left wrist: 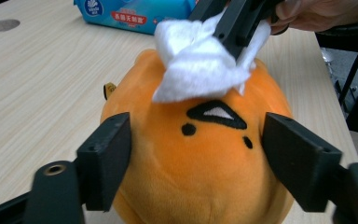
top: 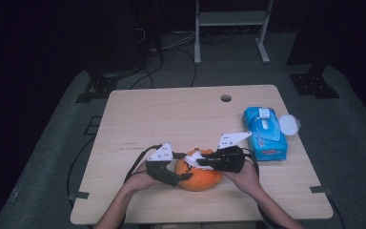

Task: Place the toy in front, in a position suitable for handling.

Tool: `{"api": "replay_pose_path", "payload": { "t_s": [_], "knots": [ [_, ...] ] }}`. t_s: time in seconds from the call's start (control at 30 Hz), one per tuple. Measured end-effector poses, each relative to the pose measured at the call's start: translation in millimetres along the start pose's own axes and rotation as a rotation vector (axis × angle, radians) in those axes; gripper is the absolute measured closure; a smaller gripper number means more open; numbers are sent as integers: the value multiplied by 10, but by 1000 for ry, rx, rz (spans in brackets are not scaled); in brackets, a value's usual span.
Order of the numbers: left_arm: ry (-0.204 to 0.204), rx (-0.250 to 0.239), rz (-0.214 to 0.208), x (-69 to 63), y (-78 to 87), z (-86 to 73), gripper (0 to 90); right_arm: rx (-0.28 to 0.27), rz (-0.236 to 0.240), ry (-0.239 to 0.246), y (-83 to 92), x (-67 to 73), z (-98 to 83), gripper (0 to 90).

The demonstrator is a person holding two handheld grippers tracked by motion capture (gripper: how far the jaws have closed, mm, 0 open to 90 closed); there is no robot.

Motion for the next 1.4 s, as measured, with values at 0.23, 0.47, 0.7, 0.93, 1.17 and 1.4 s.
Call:
{"api": "replay_pose_path", "payload": {
  "t_s": [0.23, 0.47, 0.7, 0.93, 1.17, 1.4],
  "knots": [
    [18, -14, -9, 24, 1, -22, 291, -20, -28, -23, 184, -105, -84, 819],
    [42, -14, 6, 66, -19, -49, 296, -3, -72, -25, 378, -128, -286, 821],
    [70, -4, 51, 166, -49, -62, 289, 10, -43, 49, 222, 88, -205, 822],
    [61, -9, 48, 186, 139, 12, 180, -13, -55, -5, 152, -47, -165, 824],
    [70, -16, 41, 175, 21, -17, 352, -24, -73, 16, 152, 45, -116, 825],
    [67, 10, 54, 206, -3, -48, 374, 2, -50, 78, 35, 168, -105, 825]
  ]
}}
Point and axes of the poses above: each handheld gripper's, and its own axes: y roughly backward along the jaws, z roughly out of its top, x roughly to its left, the point moved 9 cm from there along -y, roughly forward along the jaws, and after that the axes turned 12 degrees about -y, right-handed, at the moved point
